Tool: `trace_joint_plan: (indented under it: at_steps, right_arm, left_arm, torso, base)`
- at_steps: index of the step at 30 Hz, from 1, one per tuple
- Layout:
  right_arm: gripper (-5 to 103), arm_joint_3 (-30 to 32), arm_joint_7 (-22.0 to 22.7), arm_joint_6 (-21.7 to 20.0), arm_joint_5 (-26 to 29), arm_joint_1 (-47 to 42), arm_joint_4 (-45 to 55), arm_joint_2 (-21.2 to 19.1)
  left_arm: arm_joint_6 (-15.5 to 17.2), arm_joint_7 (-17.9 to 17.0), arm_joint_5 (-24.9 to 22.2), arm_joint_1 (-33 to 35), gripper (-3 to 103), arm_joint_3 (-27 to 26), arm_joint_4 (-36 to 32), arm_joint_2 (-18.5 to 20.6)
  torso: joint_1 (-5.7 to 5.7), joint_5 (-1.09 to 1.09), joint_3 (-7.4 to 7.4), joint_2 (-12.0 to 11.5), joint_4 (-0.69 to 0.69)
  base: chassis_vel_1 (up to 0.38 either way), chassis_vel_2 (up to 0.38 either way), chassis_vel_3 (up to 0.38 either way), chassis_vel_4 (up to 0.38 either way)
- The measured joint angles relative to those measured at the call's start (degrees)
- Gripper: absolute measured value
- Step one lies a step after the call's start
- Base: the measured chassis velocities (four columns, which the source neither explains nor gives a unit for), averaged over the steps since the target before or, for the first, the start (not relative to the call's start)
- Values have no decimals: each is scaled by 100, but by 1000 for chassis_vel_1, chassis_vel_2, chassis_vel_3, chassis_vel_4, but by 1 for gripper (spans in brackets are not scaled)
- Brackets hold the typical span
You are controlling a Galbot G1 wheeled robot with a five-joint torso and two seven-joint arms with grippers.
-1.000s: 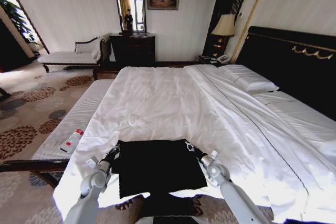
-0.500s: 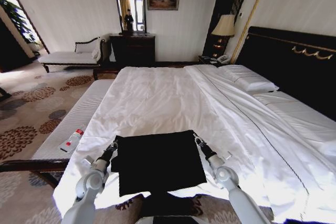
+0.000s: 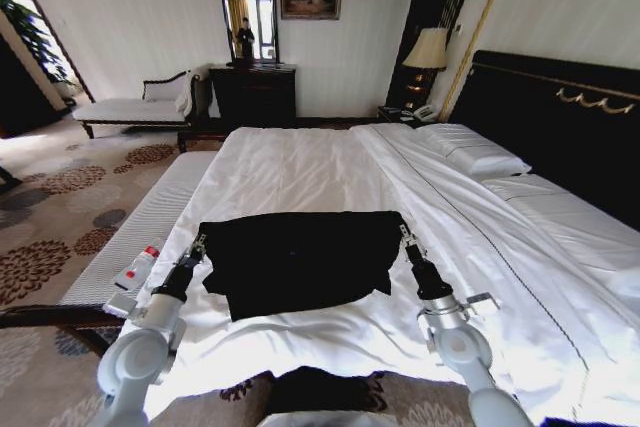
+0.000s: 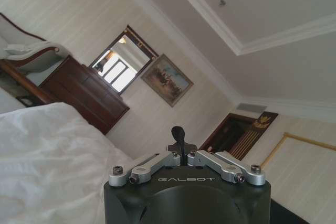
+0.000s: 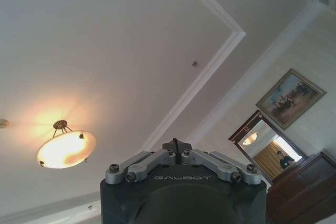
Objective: Fold the clothes on the bed.
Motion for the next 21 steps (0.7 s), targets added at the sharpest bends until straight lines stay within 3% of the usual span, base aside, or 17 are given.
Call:
trace_joint_plan:
  at_steps: [5,11,14,15,18,19,21]
  right_arm:
    - [0,293,10,76,-18,-229,592,70]
    - [0,667,368,100,-28,-443,1186,72]
    - [0,778,1032,5,-87,-453,1579,18]
    - [0,778,1032,5,-87,-453,1579,18]
    - [0,495,2463,-417,-443,-124,1655,-118]
    - [0,272,3039,-730,-574,66,1615,-192]
    - [0,129,3258,-899,-641,186,1454,-240]
  left_arm:
    - [49,-19,-399,199,1,-364,-742,-9]
    - [133,-178,-1093,307,1,-1051,-895,81]
    - [159,-237,-1274,349,1,-1283,-893,184]
    - [159,-237,-1274,349,1,-1283,-893,184]
    - [235,-300,-1084,257,1,-998,-874,233]
    - [296,-339,-820,128,1,-716,-858,244]
    - [327,-354,-621,4,1,-533,-748,265]
  torso:
    - [0,0,0,0,0]
    - [0,0,1,0,0]
    - [1,-3,0,0,0]
    - [1,-3,0,0,0]
    - [0,0,0,0,2]
    - [1,-1,1,0,1]
    - [1,1,1,0,0]
  base:
    - [0,0,0,0]
    - [0,0,0,0]
    - [0,0,0,0]
    - [0,0,0,0]
    - [0,0,0,0]
    - [0,0,0,0]
    - [0,0,0,0]
